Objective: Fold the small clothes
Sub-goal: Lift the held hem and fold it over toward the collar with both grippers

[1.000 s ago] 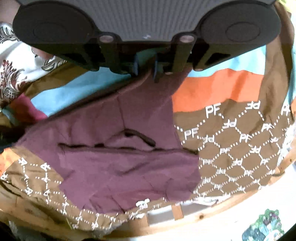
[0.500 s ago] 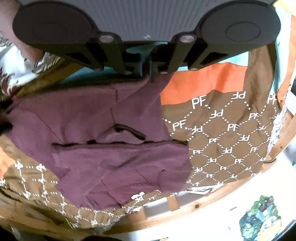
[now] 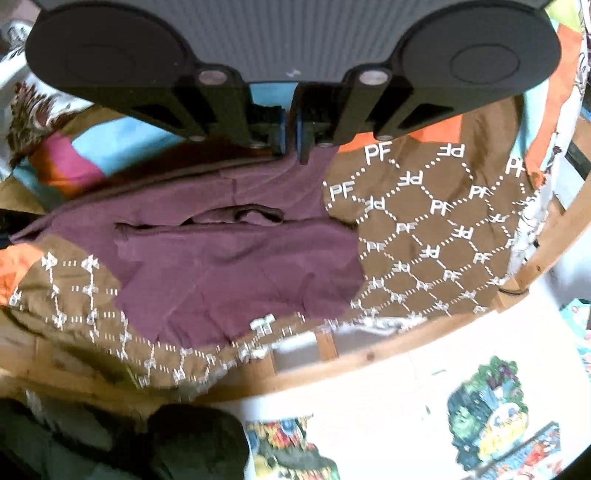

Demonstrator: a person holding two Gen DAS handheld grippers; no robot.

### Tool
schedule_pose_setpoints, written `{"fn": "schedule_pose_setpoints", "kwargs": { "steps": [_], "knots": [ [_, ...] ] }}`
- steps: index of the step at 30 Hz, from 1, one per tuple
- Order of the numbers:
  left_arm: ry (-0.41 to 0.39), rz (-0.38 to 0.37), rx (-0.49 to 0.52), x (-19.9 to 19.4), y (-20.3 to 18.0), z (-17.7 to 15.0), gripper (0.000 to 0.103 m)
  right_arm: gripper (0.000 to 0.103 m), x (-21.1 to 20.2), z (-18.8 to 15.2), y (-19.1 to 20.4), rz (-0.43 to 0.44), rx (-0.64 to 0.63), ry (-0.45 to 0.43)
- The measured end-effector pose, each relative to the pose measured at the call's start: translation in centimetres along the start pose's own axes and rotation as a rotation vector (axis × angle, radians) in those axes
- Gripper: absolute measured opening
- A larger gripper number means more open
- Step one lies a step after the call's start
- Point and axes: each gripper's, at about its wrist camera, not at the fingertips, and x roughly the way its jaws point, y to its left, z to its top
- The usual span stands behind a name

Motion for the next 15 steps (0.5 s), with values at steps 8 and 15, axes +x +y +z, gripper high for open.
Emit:
{"fn": "schedule_pose_setpoints", "kwargs": {
  "steps": [8,15],
  "knots": [
    [-0.103,0.015,-0.069,-5.6,0.3,-0.4,0.005,0.004,-5.8,1.2,-0.9,-0.082,0.041,-0.161],
    [-0.059,-0.135,-0.104,-10.7,2.4,-1.7,0.005,0.004,-12.3,0.3,-0.1,0.04,0.073,-0.121]
  ]
}}
